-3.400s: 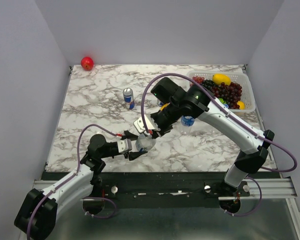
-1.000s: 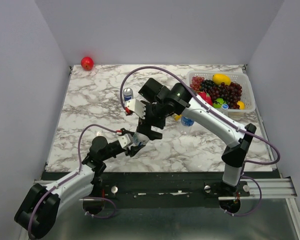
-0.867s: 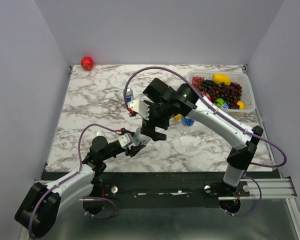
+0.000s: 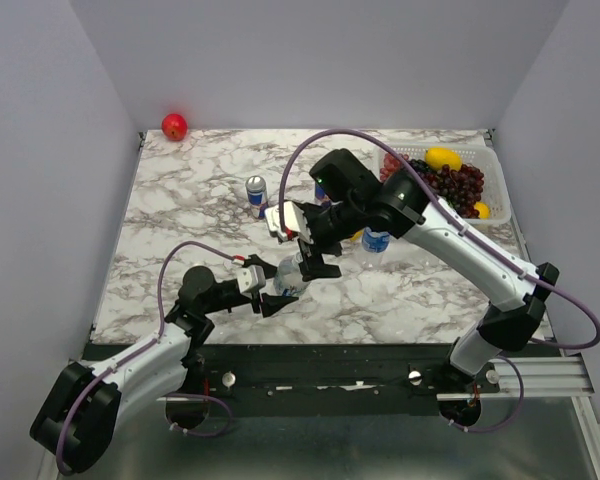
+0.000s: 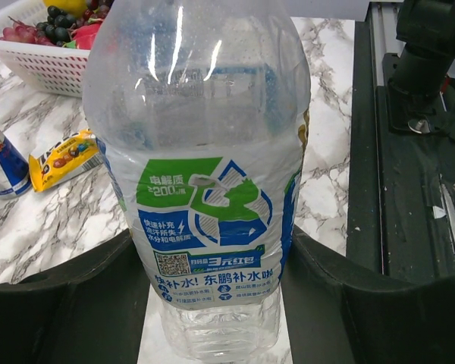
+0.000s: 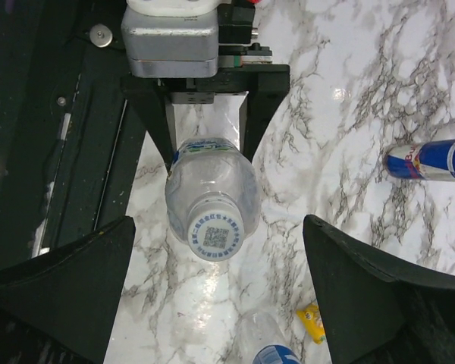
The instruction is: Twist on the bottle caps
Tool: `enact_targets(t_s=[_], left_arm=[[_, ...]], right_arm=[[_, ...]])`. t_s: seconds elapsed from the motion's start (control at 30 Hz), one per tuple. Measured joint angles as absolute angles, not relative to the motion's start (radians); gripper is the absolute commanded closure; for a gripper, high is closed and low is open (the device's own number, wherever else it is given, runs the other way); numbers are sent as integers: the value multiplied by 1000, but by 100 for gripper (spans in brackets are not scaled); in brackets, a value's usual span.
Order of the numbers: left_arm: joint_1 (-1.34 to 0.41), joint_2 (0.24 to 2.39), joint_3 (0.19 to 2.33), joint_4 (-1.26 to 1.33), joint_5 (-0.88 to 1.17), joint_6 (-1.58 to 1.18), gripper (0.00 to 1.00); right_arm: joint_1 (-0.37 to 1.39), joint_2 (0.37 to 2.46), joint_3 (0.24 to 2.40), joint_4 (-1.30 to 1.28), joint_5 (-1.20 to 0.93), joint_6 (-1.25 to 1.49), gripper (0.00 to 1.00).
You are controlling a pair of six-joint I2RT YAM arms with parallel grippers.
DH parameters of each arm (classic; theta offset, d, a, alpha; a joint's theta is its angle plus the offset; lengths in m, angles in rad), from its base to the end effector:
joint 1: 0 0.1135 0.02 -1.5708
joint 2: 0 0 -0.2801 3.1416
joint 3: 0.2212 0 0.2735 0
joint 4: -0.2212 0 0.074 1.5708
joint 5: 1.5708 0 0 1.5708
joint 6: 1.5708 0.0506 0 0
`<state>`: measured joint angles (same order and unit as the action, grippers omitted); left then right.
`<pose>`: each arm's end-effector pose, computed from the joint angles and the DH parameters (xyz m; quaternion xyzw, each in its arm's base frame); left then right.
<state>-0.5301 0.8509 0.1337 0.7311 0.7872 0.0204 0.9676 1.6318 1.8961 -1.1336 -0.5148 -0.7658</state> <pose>0.1420 -0.1248 0.1955 0.4390 0.5499 -0.4264 0.5684 0.1810 0.3066 0.4305 -0.7488 0.5212 0.2713 0.3065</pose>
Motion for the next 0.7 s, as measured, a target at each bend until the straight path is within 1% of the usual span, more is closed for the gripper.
enact_targets(t_s=[0.3, 0.7], left_arm=[[-530, 864, 139, 732, 798, -22, 100], [-530, 878, 139, 762, 797, -54, 100]], right_arm=[[1023, 1632, 1897, -1154, -517, -849, 2], [1029, 1631, 1884, -1172, -472, -871, 2]])
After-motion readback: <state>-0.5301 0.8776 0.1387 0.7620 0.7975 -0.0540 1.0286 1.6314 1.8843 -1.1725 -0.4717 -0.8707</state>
